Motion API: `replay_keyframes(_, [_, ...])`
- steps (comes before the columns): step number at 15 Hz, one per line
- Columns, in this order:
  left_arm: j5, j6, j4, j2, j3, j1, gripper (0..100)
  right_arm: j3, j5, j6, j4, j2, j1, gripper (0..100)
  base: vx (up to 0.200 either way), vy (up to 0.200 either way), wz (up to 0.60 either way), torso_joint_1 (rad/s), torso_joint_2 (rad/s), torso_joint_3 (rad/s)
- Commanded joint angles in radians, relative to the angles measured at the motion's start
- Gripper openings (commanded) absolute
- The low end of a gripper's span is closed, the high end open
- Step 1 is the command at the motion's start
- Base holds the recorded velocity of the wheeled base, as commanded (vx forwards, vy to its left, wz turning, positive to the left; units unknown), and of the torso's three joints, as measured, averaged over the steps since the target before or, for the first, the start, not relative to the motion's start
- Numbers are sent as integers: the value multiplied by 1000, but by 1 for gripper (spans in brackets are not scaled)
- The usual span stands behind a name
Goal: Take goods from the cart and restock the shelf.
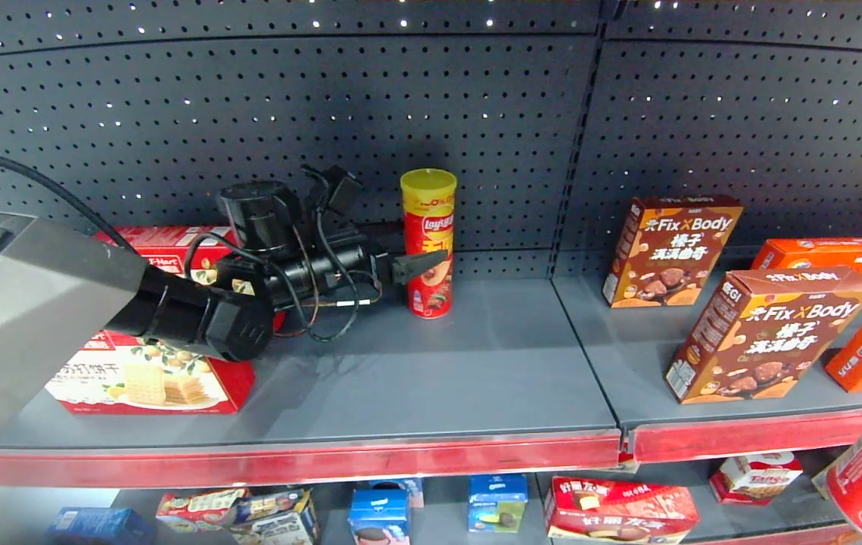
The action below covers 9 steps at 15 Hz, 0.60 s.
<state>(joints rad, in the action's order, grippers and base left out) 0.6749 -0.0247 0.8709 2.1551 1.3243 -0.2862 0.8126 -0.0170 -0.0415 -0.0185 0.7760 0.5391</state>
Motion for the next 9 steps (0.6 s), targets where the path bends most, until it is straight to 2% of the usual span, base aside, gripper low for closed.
replay_keyframes(1, [0, 0, -19, 2, 43, -2, 100, 0, 0, -1, 0, 0, 1, 0, 0, 0, 0, 0, 0, 0])
replay_keyframes(5, [0, 2, -58, 25, 98, -18, 100, 0, 0, -17, 0, -6, 2, 0, 0, 0, 0, 0, 0, 0])
replay_keyframes(9, [0, 3, -73, 28, 115, -18, 100, 4, 0, -17, 0, -4, 2, 0, 0, 0, 0, 0, 0, 0])
